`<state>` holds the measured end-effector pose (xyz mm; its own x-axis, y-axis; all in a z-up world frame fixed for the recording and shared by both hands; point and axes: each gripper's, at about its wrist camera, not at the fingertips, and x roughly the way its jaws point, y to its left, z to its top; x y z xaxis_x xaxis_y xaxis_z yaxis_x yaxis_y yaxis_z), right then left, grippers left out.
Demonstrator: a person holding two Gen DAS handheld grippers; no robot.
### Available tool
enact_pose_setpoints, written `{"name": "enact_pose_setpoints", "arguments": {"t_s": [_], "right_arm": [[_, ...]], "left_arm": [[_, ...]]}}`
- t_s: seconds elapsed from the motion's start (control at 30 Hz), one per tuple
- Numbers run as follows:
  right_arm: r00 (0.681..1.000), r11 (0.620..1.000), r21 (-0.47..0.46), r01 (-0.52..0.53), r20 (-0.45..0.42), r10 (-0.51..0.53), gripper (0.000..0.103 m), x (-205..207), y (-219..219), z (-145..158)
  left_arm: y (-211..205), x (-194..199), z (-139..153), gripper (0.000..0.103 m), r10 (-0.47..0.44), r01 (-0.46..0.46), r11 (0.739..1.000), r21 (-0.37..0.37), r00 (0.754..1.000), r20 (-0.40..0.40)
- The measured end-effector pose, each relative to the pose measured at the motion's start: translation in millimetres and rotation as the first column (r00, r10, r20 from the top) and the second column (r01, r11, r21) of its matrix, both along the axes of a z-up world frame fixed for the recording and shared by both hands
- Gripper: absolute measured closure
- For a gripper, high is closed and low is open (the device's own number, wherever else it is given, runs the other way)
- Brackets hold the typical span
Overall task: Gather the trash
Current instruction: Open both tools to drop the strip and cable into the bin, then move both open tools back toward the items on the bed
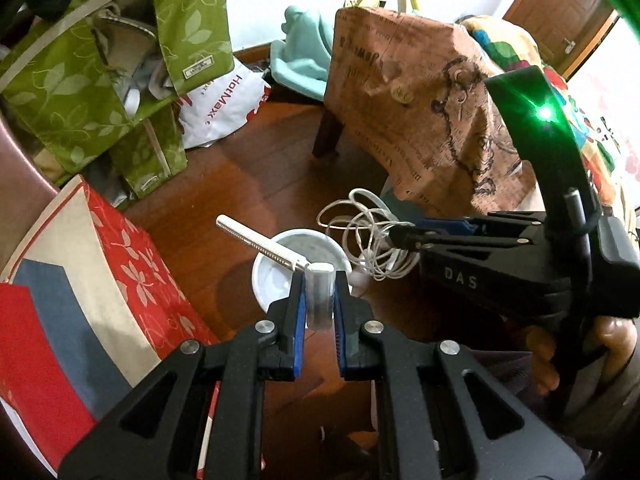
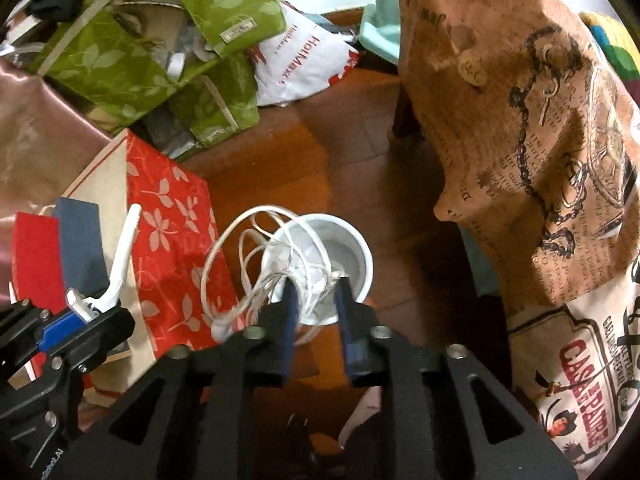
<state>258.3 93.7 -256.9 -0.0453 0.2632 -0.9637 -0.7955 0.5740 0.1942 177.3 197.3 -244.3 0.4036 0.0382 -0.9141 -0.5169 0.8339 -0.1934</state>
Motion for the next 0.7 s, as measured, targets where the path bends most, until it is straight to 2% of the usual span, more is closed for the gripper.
{"name": "enact_pose_setpoints", "arguments": {"t_s": [0.23,0.47,0.5,0.53,0.6,0.7], "right_arm": [[0.999,1.000,0.009,0.021,-0.029,-0.020,0.076,16.2,-10.9,2.8],[1.000,0.999,0.034,0.015,0.016,-0.016,0.075,18.9,-23.7,18.7],[1.000,0.999,0.037,0.014,0.023,-0.014,0.075,18.5,-25.4,20.8],[0.999,0.999,0.040,0.012,0.034,-0.014,0.075,17.9,-27.2,23.0],[0.999,0.999,0.040,0.013,0.046,-0.015,0.075,17.5,-30.6,26.1],[0.999,0.999,0.048,0.012,0.048,-0.014,0.075,15.3,-35.7,30.6]], "left_arm": [[-3.0,28.6,-18.8,0.092,-0.050,0.049,0.999,-0.017,0.997,-0.052],[-10.1,55.2,-38.8,0.091,-0.114,0.109,0.993,-0.045,0.987,-0.112],[-11.8,58.5,-42.1,0.089,-0.121,0.116,0.992,-0.047,0.985,-0.125],[-13.1,61.6,-46.0,0.080,-0.122,0.117,0.992,-0.044,0.982,-0.144],[-14.2,64.9,-50.3,0.070,-0.116,0.113,0.993,-0.025,0.978,-0.172],[-17.4,62.6,-47.1,0.070,-0.112,0.113,0.994,-0.002,0.978,-0.175]]}}
